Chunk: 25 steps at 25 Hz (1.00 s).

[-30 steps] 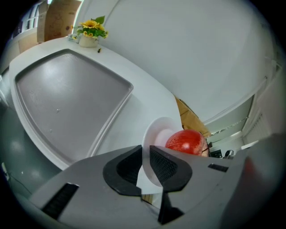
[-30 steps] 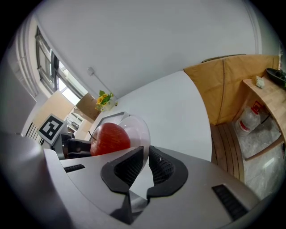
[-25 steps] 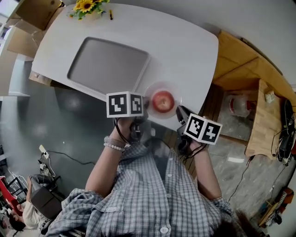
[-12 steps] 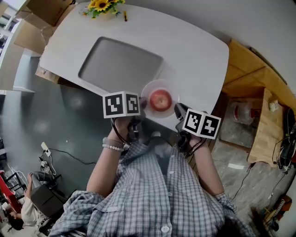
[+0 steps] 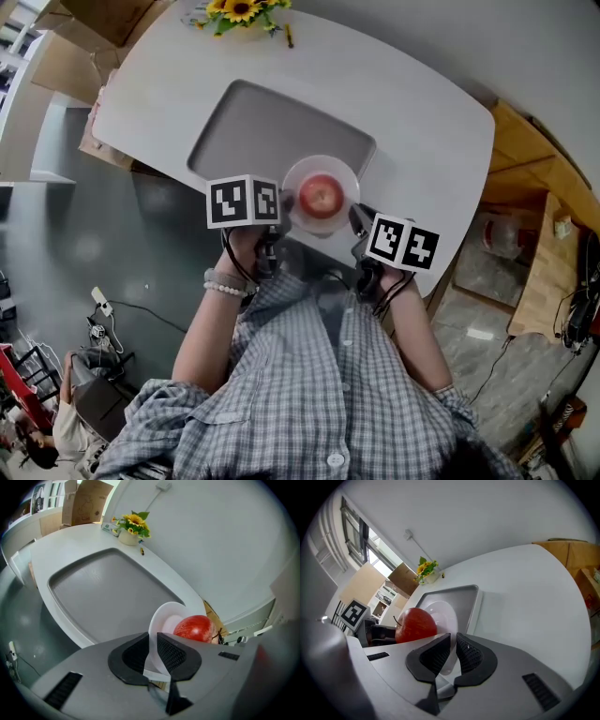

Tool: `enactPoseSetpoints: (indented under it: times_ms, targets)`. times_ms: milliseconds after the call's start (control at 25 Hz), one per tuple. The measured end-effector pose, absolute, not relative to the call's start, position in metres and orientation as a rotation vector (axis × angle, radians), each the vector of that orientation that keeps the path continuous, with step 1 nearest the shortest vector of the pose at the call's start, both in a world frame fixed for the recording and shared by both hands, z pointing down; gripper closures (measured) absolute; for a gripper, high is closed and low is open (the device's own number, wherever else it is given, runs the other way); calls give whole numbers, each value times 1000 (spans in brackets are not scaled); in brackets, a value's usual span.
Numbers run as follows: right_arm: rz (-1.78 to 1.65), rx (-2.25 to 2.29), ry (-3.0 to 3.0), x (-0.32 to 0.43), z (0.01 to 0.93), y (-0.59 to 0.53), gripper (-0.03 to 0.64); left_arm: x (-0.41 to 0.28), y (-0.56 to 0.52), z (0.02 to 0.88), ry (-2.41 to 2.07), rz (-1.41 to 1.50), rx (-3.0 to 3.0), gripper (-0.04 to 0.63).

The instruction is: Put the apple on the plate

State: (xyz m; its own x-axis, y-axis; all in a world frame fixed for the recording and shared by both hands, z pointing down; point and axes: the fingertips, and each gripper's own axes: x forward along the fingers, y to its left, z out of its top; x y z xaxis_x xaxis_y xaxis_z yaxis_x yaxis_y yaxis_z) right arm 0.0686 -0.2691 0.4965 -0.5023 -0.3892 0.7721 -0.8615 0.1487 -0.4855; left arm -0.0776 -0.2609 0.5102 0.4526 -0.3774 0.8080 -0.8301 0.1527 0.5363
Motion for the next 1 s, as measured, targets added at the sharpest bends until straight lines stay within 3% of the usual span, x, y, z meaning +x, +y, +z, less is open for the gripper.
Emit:
enactPoseSetpoints:
  times_ms: [440,1000]
  targets:
    - [1404,1269,-1869,11,521,-293,568,-135,-292,531,-1078,583,1500,536]
    - [1304,1279,-1804,-3,545,-309,568,-148,-311,560,-999,658,1531,535]
